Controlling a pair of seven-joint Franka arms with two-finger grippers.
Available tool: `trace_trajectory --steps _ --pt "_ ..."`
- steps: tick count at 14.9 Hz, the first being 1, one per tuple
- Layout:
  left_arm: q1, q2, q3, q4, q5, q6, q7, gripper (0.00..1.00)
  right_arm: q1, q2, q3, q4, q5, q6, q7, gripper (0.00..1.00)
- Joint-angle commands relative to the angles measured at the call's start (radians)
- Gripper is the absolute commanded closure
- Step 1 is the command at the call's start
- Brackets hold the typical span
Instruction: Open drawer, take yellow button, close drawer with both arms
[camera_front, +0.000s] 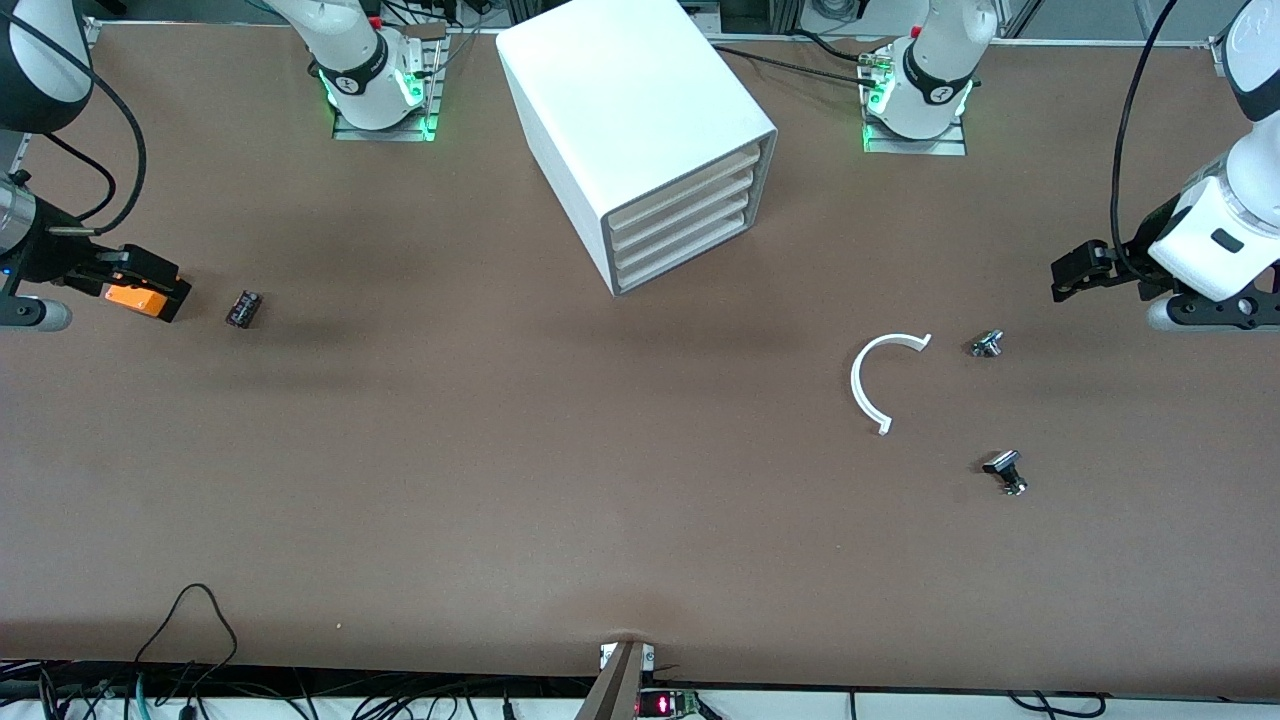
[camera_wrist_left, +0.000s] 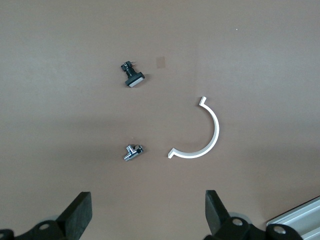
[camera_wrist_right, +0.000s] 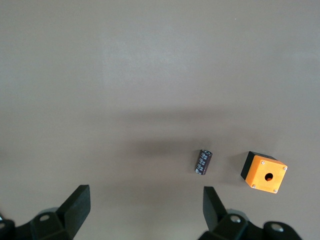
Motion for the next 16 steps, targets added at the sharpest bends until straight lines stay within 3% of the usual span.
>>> trace_trajectory --steps 1,16 --pt "0.009 0.016 -0.006 0.016 -0.005 0.028 0.011 0.0 -0.003 -0.023 0.0 -0.01 0.003 -0.009 -0.01 0.0" --pt "0.009 0.028 -0.008 0.033 -0.007 0.033 -0.002 0.0 0.006 -0.002 0.008 0.007 0.0 -0.01 -0.025 0.0"
